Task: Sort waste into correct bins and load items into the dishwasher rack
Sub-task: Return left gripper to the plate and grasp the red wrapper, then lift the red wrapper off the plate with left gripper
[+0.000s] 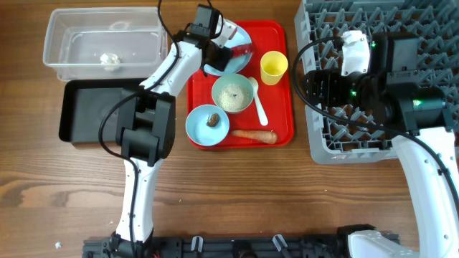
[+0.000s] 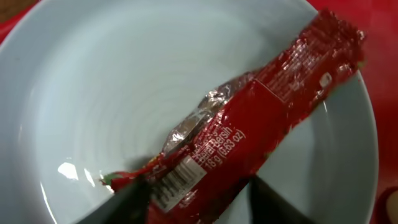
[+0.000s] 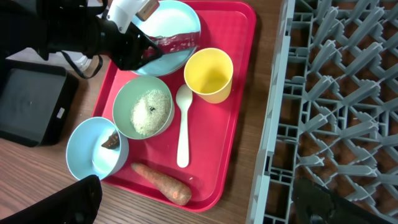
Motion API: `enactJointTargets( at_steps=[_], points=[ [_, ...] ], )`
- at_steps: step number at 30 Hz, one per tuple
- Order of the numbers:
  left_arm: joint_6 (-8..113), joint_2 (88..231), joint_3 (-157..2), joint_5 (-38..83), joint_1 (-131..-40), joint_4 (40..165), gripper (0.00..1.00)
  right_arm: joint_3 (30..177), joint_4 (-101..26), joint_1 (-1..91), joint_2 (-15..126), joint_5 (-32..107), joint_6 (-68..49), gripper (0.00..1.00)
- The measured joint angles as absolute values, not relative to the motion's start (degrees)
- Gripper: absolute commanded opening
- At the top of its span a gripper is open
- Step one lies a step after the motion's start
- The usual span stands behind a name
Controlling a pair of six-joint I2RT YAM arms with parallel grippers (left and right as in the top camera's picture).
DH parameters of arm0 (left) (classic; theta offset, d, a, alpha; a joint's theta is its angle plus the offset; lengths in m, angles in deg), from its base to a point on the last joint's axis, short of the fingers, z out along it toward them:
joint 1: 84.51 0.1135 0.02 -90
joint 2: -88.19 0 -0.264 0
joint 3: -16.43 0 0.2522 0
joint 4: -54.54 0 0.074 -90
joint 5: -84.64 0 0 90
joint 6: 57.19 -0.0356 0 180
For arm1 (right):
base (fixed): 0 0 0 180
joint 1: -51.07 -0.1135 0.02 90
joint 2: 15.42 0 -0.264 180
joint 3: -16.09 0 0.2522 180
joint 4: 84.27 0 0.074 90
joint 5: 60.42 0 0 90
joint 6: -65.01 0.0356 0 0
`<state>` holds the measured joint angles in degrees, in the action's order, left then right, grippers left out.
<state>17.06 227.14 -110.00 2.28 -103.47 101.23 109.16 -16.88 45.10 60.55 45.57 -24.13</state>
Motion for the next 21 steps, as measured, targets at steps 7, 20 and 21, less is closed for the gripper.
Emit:
enactJointTargets(
  at_steps=[7,20,21],
  points=[
    [19.23,227.14,-110.00,2.26,-103.47,99.45,0.04,109.16,-16.88,45.10,60.55,45.57,-24.13,1.00],
    [23.99,227.01,-110.00,2.28,-102.53,95.78,0.61,109.16,-16.88,45.10,60.55,45.57,-24.13,1.00],
    [23.01,227.01,-110.00,2.31,-102.51,94.93,0.65,109.16,-16.91,45.10,60.55,45.57,-24.13,1.00]
  ],
)
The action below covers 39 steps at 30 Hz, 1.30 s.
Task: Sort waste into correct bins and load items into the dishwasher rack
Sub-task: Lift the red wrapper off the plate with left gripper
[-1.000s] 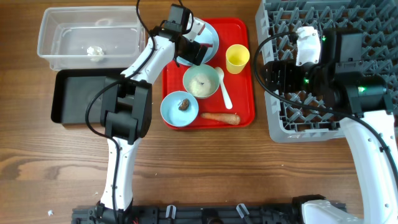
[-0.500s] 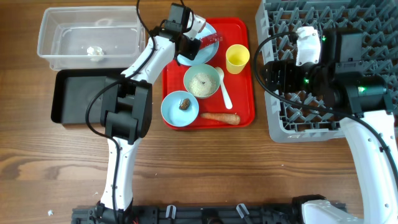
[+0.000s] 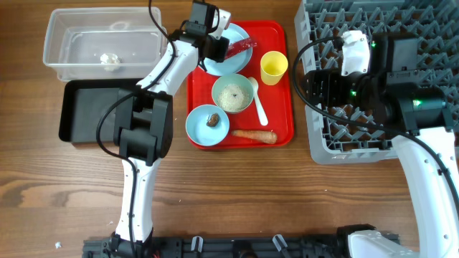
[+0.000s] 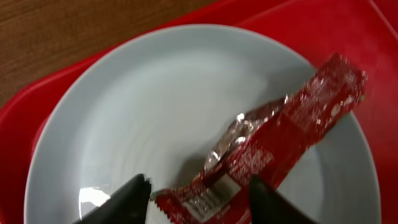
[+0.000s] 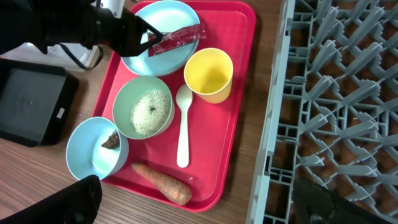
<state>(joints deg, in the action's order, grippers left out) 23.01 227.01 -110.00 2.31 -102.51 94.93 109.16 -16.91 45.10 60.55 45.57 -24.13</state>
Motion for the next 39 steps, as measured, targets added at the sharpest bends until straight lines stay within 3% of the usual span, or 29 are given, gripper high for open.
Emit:
enactJointTargets(
  at_steps=[2,9,32,34,36,38,39],
  points=[
    [21.15,227.01,-110.00,2.28,-102.53,93.53,0.73,109.16,-16.88,45.10,60.55,45.57,-24.13,1.00],
    [18.22,227.03,-110.00,2.31,-102.75,89.07,0.74,109.16,-16.88,45.10,60.55,45.57,-24.13,1.00],
    [10.42,231.01,-110.00,5.23,-106.20,87.76,0.63,109.16,-16.93,45.10,60.55,45.57,-24.10,1.00],
    [10.35,231.01,-110.00,5.21,-106.20,87.52,0.55,109.16,-16.93,45.10,60.55,45.57,-24.08,1.00],
    [10.37,231.01,-110.00,5.21,-106.20,87.50,0.41,109.16,-16.93,45.10,60.55,45.57,-23.93,1.00],
    [9.68,231.03,-110.00,5.23,-106.20,87.52,0.07,109.16,-16.93,45.10,60.55,45.57,-23.93,1.00],
    [9.96,231.03,-110.00,5.23,-106.20,87.54,0.04,109.16,-16.91,45.10,60.55,45.57,-23.93,1.00]
  ],
)
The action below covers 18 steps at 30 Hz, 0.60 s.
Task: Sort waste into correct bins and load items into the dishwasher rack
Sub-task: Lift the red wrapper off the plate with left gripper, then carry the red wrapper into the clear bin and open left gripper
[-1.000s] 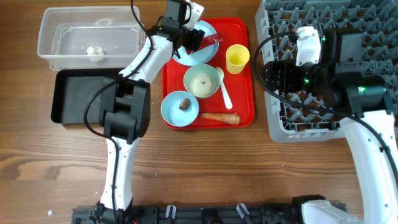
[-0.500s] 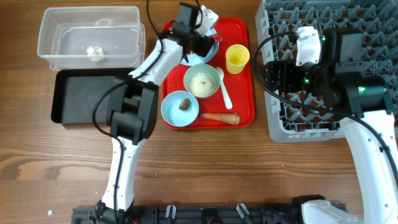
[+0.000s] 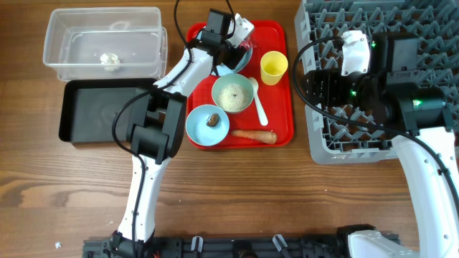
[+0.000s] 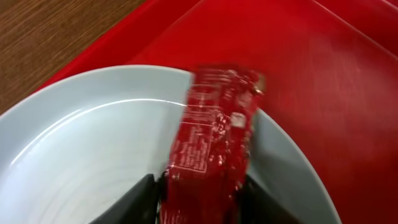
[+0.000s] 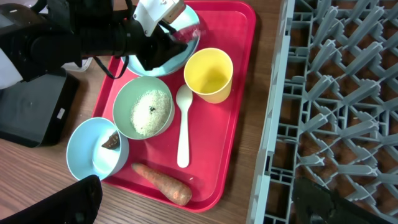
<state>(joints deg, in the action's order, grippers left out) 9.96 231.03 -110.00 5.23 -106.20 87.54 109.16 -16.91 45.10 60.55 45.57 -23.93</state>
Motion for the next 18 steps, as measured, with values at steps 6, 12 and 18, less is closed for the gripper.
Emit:
enactJointTargets(
  at_steps=[6,12,18],
  points=[
    [12.98,231.03,-110.00,3.22,-106.20,86.38,0.04,109.16,-16.93,45.10,60.55,45.57,-23.91,1.00],
    [23.14,230.90,-110.02,-1.06,-105.81,87.15,0.04,109.16,-16.93,45.10,60.55,45.57,-23.91,1.00],
    [31.60,225.11,-110.02,-4.91,-104.58,93.23,0.04,109.16,-17.15,45.10,60.55,45.57,-23.93,1.00]
  ],
)
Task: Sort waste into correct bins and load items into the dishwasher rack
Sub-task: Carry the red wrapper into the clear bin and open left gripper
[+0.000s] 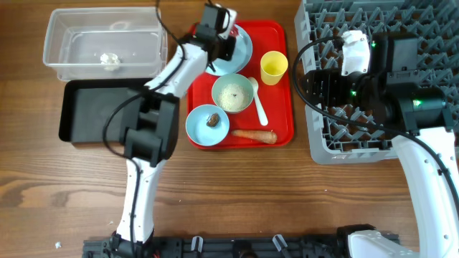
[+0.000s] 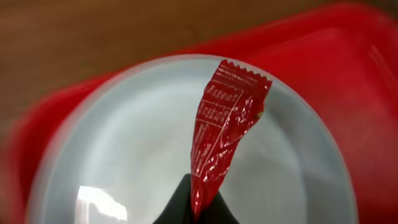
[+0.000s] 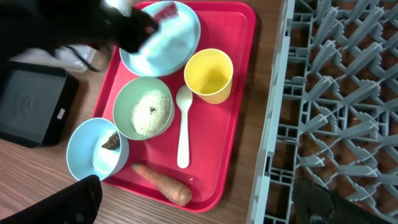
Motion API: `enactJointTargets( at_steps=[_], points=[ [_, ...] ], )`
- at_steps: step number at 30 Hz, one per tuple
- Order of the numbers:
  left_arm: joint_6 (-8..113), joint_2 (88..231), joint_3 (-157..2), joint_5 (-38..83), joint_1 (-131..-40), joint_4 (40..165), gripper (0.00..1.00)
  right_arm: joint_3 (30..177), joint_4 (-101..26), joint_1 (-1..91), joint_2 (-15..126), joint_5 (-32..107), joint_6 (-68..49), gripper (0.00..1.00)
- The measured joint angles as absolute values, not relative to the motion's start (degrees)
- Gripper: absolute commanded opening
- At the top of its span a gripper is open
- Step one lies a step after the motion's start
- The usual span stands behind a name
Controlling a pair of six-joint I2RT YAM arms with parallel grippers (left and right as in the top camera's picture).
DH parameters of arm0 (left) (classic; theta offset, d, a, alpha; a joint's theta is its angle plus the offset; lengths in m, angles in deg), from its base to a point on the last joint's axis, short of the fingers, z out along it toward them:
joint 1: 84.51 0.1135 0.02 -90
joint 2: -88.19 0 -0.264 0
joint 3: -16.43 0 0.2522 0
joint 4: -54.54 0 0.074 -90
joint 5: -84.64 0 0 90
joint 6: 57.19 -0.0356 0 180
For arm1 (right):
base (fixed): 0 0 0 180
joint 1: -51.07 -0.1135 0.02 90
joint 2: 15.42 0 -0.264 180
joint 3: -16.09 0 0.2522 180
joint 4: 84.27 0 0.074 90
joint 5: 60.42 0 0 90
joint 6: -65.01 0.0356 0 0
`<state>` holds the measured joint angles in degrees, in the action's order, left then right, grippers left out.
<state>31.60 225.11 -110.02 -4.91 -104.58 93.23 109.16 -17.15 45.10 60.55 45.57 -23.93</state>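
A red snack wrapper [image 2: 227, 124] hangs pinched at its lower end in my left gripper [image 2: 198, 208], which is shut on it just above the pale blue plate [image 2: 124, 155]. From overhead, that gripper [image 1: 217, 32] is over the plate [image 1: 242, 51] at the far end of the red tray [image 1: 280, 107]. My right gripper [image 3: 205, 199] hangs open and empty above the gap between the tray and the grey dishwasher rack [image 3: 336, 93]. Its view shows the wrapper [image 3: 164, 10] at the plate's far rim.
The tray also holds a yellow cup [image 1: 273, 67], a green bowl of rice [image 1: 232, 93], a white spoon [image 1: 259, 102], a blue bowl with a scrap [image 1: 208, 123] and a carrot [image 1: 254, 135]. A clear bin [image 1: 104, 43] and a black bin [image 1: 97, 111] stand to the left.
My left gripper has shifted a little left over the plate. The wrapper, which lay across the plate's right rim, now hangs free from the shut jaws. The right arm is unchanged.
First my left gripper stood open astride the wrapper lying in the plate. It then drew back slightly with the jaws still either side of the wrapper's end. Later it had swung right and closed on the wrapper, and now it holds it lifted.
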Motion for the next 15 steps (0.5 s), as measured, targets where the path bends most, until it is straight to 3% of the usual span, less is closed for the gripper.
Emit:
enactJointTargets(
  at_steps=[8,14,15],
  points=[
    [37.50,207.64,-111.11,-9.59,-98.72,100.79,0.04,109.16,-17.56,45.10,60.55,45.57,-23.91,1.00],
    [43.97,208.78,-111.77,-14.57,-89.89,105.44,0.05,109.16,-17.63,45.10,60.55,45.57,-23.91,1.00],
    [44.82,210.20,-111.74,-14.79,-88.32,105.49,0.11,109.16,-17.65,45.10,60.55,45.57,-23.91,1.00]
  ],
)
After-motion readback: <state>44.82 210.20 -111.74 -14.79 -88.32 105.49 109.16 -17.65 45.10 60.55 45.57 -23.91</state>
